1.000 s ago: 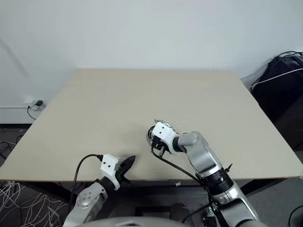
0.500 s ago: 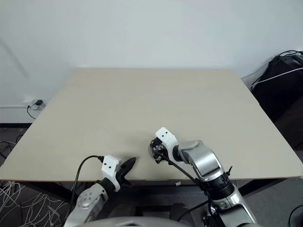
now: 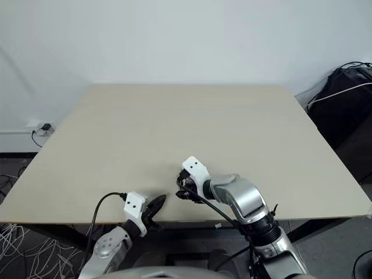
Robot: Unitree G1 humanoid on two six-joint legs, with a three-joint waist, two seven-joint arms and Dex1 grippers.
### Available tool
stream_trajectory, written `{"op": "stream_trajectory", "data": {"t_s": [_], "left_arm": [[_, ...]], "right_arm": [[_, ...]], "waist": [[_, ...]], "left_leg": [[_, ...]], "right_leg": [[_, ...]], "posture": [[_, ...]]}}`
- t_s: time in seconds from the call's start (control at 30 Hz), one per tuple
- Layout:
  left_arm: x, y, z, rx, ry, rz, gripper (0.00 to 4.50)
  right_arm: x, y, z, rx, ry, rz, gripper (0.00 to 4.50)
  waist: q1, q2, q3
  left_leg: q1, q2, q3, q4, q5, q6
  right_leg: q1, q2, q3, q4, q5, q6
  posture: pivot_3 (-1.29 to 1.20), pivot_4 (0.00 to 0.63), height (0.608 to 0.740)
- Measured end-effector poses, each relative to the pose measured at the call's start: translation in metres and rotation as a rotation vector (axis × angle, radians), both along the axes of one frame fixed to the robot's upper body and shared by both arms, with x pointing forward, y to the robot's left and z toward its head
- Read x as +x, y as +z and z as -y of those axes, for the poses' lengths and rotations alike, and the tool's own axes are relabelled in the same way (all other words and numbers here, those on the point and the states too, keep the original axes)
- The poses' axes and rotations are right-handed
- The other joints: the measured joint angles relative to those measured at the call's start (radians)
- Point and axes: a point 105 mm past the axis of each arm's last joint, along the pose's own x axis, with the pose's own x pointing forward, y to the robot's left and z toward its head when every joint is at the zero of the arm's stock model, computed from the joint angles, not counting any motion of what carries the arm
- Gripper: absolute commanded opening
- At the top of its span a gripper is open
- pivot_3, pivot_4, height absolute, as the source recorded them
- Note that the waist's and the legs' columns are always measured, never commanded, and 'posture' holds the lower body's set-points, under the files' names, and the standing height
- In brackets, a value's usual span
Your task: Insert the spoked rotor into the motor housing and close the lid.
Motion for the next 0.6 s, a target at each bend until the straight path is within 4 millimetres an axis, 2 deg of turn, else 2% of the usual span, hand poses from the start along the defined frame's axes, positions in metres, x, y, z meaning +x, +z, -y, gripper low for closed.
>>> {"op": "stream_trajectory", "data": {"t_s": [0.17, 0.27, 0.43, 0.6], "left_arm": [[0.000, 0.000, 0.000, 0.000, 0.000, -0.001, 0.00], [0.000, 0.000, 0.000, 0.000, -0.001, 0.000, 0.00], [0.000, 0.000, 0.000, -0.001, -0.003, -0.001, 0.00], [0.000, 0.000, 0.000, -0.003, -0.005, -0.001, 0.00]], "right_arm": [[-0.007, 0.007, 0.009, -0.087, 0.162, 0.162, 1.67], [-0.010, 0.002, 0.021, -0.162, 0.273, 0.275, 1.67], [-0.011, -0.008, 0.036, -0.304, 0.556, 0.581, 1.67], [-0.012, -0.015, 0.038, -0.319, 0.678, 0.624, 1.67]], "waist": [[0.000, 0.000, 0.000], [0.000, 0.000, 0.000], [-0.001, -0.001, 0.001], [0.001, -0.002, 0.001]], "left_leg": [[0.000, 0.000, 0.000, 0.001, 0.000, 0.000], [0.000, 0.000, 0.000, 0.001, 0.001, 0.002], [0.002, 0.000, 0.002, 0.002, 0.002, 0.003], [0.005, 0.001, 0.001, 0.004, 0.003, 0.005]], "right_leg": [[0.000, 0.000, 0.000, 0.000, 0.000, 0.000], [0.001, 0.000, 0.000, -0.001, 0.000, 0.000], [0.003, 0.002, 0.000, -0.001, 0.000, 0.001], [0.007, 0.002, 0.000, -0.001, 0.000, 0.001]], "posture": [[0.00, 0.000, 0.740], [0.00, 0.000, 0.740], [0.00, 0.000, 0.740], [0.00, 0.000, 0.740]]}}
